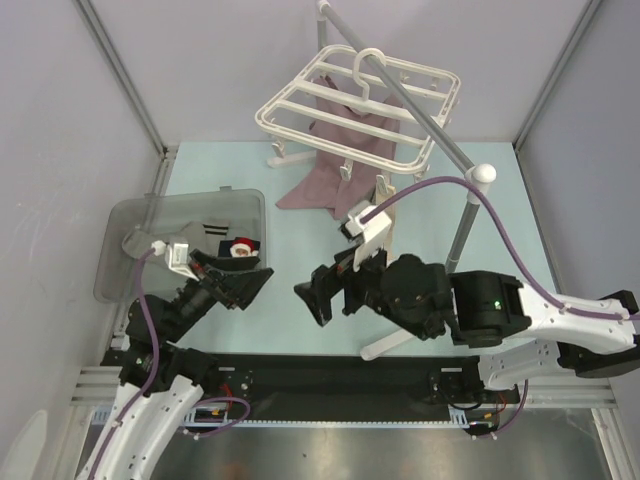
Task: Clip the socks to the hanger
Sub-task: Open the clamp at the hanger.
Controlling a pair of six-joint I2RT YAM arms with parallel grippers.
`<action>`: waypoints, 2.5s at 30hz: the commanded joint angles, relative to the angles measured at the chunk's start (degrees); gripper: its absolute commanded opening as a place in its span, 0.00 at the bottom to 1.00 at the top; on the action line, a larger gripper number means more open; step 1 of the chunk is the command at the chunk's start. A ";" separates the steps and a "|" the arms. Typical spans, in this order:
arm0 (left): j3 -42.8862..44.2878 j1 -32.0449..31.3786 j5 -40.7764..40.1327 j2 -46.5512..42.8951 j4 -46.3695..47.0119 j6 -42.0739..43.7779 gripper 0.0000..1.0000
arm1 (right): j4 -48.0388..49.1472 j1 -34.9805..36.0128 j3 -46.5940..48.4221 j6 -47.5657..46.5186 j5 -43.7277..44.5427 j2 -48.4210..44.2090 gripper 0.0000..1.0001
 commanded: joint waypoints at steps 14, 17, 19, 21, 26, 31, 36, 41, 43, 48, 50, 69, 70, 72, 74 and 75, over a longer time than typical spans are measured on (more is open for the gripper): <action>2.37 -4.64 8.41 30.03 50.72 -5.18 0.69 | 5.71 -5.98 16.73 -13.64 13.53 7.95 0.70; 6.15 -6.41 9.82 37.32 55.91 -3.33 0.68 | 3.94 -9.85 18.23 -11.87 8.44 8.84 0.59; 7.73 -6.67 11.04 42.57 62.58 -4.29 0.65 | 4.46 -10.39 17.88 -12.13 7.99 8.66 0.58; 8.88 -6.67 12.01 45.50 68.89 -5.17 0.64 | 4.82 -10.92 17.87 -12.84 7.72 8.66 0.57; 15.11 -6.76 17.27 57.69 75.86 -6.14 0.67 | 3.85 -12.24 17.88 -13.45 5.70 7.53 0.57; 21.61 -6.76 22.73 68.08 87.11 -9.30 0.73 | 4.29 -12.50 16.12 -14.16 3.94 5.24 0.59; 25.05 -6.85 23.18 74.50 89.41 -9.57 0.72 | 3.68 -12.50 14.98 -14.42 4.29 4.09 0.59; 28.74 -7.37 26.07 77.76 92.13 -9.92 0.73 | 3.68 -12.41 14.27 -14.69 3.77 3.13 0.59; 29.71 -7.46 26.78 78.99 92.48 -9.92 0.73 | 3.59 -12.50 14.27 -14.60 3.24 2.95 0.59; 29.80 -7.46 25.99 79.96 94.94 -8.60 0.73 | 4.55 -12.41 13.22 -14.25 1.40 2.07 0.59; 30.85 -7.55 25.99 80.84 94.94 -8.86 0.72 | 4.56 -12.33 13.22 -14.42 1.65 2.16 0.59; 27.53 -7.55 21.95 78.83 100.22 -10.54 0.54 | 4.56 -12.50 10.49 -14.69 4.12 3.04 0.60; 26.82 -7.55 20.56 77.26 99.70 -9.67 0.54 | 4.56 -12.50 10.40 -14.77 4.21 3.13 0.60; 25.24 -7.55 19.32 75.58 98.82 -8.70 0.50 | 4.56 -12.59 10.23 -14.42 4.47 3.21 0.60; 23.13 -7.55 17.21 73.12 97.59 -7.12 0.48 | 4.56 -12.59 9.88 -14.16 4.56 3.13 0.60; 21.90 -7.55 16.85 72.41 97.41 -6.67 0.47 | 4.90 -12.59 9.35 -14.07 4.47 2.95 0.60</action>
